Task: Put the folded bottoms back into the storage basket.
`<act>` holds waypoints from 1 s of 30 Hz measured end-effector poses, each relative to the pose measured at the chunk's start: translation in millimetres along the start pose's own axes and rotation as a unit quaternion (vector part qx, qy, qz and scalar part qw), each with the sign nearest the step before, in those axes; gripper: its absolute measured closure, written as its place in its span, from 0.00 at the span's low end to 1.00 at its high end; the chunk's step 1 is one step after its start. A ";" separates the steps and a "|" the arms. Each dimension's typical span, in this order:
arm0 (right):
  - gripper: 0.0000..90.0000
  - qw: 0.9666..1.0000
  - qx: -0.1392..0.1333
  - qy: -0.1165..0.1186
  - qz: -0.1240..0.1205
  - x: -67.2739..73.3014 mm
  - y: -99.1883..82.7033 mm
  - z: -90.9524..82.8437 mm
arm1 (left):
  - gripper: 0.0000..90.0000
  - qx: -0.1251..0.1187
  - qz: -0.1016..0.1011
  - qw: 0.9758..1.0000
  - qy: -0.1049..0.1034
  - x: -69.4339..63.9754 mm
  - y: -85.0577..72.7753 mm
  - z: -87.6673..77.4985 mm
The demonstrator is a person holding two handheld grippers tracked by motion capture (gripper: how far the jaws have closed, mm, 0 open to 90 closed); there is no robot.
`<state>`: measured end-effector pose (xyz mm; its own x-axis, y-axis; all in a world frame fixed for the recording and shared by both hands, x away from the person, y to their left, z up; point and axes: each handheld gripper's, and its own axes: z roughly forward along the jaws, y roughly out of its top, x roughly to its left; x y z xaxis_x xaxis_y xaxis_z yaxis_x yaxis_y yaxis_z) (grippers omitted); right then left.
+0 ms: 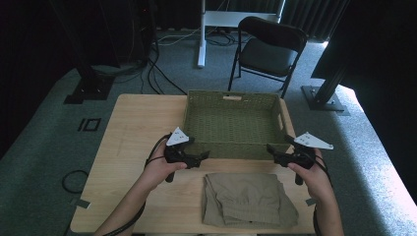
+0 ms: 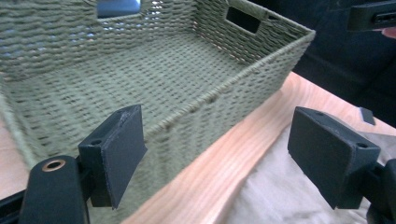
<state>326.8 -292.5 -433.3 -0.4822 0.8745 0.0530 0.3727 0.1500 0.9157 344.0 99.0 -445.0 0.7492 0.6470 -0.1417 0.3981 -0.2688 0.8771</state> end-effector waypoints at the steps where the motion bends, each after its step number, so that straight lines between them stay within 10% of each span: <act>1: 0.18 1.000 0.003 0.000 0.000 0.9 -2.5 -1.2 | 0.22 0.001 -0.001 1.000 -0.001 -1.3 -1.1 0.6; 30: 0.15 0.999 0.037 0.029 0.016 17.7 -65.2 -15.0 | 0.22 0.054 -0.006 0.997 -0.051 -43.4 -46.0 19.3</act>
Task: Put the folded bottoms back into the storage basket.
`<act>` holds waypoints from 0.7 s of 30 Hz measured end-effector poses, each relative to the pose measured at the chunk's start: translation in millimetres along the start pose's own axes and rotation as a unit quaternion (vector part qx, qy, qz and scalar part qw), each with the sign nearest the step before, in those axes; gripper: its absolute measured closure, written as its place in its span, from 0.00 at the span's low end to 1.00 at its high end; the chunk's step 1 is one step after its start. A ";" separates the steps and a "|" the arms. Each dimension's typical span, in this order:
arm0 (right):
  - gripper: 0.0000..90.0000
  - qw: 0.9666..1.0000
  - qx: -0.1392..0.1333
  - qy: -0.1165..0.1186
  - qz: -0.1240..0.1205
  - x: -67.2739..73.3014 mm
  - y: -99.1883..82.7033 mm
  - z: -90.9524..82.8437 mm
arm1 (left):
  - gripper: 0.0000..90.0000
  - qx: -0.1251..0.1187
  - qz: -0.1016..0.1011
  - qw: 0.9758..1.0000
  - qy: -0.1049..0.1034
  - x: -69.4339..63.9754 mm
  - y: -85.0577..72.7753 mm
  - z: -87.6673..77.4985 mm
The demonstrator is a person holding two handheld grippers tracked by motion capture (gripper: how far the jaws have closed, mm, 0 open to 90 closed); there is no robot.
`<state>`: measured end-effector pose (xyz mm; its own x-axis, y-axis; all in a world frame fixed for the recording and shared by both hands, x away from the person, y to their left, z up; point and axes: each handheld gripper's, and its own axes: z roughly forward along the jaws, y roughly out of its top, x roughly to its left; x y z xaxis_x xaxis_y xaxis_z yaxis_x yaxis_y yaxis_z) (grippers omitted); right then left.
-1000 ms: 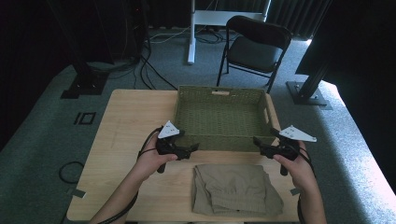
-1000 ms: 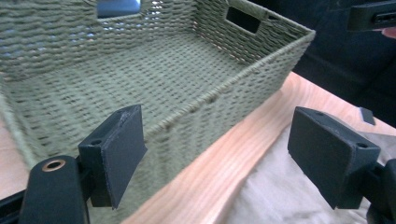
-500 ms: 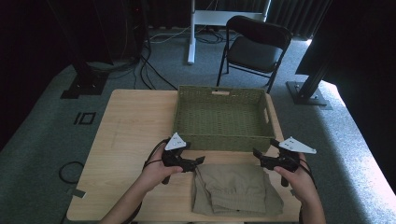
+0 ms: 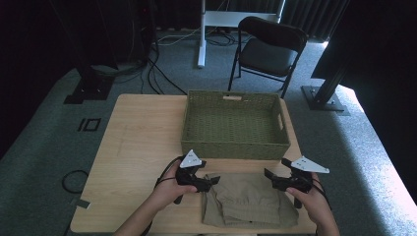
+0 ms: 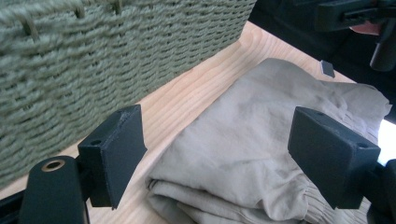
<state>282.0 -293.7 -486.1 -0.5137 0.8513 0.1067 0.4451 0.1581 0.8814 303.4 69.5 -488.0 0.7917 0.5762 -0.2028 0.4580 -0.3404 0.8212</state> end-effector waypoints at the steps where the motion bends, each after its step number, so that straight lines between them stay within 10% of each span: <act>1: 0.15 1.000 0.004 0.004 0.003 0.9 -4.6 0.2 | 0.22 0.004 -0.004 1.000 0.000 -1.0 -3.1 1.7; 21: 0.15 0.997 0.064 -0.021 0.023 6.9 -55.7 2.6 | 0.21 0.061 -0.035 0.997 0.016 -9.2 -40.6 24.9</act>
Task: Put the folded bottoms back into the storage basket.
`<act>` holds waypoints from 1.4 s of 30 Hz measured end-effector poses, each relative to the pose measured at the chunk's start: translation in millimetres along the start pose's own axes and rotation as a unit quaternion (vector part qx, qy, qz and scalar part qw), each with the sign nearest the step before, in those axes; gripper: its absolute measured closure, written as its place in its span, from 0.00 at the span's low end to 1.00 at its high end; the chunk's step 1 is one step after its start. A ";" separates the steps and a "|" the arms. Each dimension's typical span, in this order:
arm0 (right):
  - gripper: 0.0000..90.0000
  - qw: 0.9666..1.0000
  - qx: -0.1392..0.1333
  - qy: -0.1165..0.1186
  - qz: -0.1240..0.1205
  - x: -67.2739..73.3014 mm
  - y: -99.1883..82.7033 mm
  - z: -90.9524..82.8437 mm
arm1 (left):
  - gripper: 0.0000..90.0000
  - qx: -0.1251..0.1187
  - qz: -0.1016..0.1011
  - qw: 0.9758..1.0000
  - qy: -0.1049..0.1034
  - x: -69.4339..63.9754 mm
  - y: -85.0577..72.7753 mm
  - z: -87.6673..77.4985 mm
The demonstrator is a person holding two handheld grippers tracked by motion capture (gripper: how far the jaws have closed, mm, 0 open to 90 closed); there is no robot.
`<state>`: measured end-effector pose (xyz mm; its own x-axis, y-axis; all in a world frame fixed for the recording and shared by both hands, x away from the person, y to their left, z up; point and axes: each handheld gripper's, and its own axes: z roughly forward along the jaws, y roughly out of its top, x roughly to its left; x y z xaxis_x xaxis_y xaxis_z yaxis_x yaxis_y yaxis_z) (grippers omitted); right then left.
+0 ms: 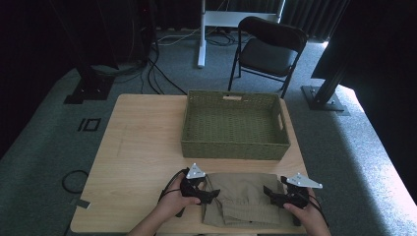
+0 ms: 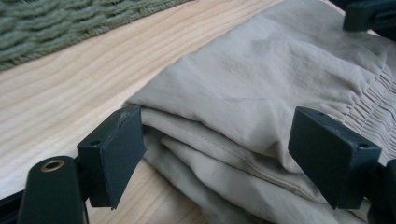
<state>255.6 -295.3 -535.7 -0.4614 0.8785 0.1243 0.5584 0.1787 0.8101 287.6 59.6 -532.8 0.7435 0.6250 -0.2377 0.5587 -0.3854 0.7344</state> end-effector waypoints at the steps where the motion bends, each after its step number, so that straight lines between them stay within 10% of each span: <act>1: 0.15 1.000 0.005 -0.003 0.000 -0.5 -2.1 0.7 | 0.21 0.005 0.002 1.000 0.000 -0.8 -1.3 1.9; 15: 0.15 0.999 0.039 -0.018 0.010 -2.0 -17.9 9.3 | 0.20 0.032 -0.018 0.999 0.022 -2.3 -8.9 12.4; 28: 0.18 0.997 0.058 -0.043 -0.014 4.2 -18.0 14.0 | 0.20 0.007 0.031 0.999 0.036 -10.3 -9.0 27.1; 33: 0.42 0.997 0.062 -0.034 -0.038 8.5 -15.4 13.4 | 0.37 0.007 0.056 0.998 0.024 -14.6 -4.8 33.0; 42: 0.86 0.995 0.085 -0.014 -0.049 20.7 -6.9 13.3 | 0.80 0.002 0.027 1.000 -0.007 -13.4 -1.1 38.0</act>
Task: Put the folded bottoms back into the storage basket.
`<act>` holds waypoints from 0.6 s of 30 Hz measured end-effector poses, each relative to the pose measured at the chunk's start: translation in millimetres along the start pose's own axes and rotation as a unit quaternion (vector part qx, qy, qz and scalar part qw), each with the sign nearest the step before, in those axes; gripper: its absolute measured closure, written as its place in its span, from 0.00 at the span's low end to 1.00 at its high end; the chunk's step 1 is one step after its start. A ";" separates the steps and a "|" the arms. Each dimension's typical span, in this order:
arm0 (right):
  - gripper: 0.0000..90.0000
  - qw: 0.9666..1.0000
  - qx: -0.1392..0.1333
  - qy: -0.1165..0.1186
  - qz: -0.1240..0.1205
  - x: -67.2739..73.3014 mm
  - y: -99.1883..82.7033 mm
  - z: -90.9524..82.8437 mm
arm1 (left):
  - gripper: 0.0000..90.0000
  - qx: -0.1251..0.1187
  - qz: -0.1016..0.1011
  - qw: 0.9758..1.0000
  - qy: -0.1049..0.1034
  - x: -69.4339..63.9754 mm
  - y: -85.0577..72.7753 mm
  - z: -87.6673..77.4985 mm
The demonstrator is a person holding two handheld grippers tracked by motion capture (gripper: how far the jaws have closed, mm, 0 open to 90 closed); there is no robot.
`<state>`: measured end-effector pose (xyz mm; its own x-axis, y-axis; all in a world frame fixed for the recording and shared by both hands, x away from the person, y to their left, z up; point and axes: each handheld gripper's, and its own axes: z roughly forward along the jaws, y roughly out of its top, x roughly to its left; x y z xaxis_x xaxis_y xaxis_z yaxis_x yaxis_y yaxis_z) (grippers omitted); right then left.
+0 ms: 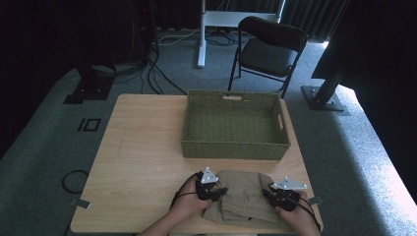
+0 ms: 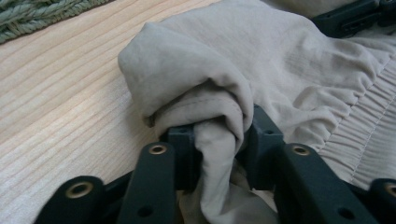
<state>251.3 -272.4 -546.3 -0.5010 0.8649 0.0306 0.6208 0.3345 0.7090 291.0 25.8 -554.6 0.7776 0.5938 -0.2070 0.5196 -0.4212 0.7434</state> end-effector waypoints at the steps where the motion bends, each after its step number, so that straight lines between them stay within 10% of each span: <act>1: 0.86 1.000 0.002 -0.001 0.001 -0.1 1.1 0.0 | 0.81 -0.003 -0.005 1.000 -0.003 0.9 -0.2 -0.1; 18: 0.88 0.997 -0.053 0.036 0.032 2.5 37.0 -17.2 | 0.86 -0.035 0.004 0.999 0.006 11.1 23.4 -33.4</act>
<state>262.7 -264.4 -507.8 -0.5068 0.8528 0.1258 0.5874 0.2348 0.7744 300.0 45.4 -518.2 0.7769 0.5993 -0.1932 0.4873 -0.3780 0.7872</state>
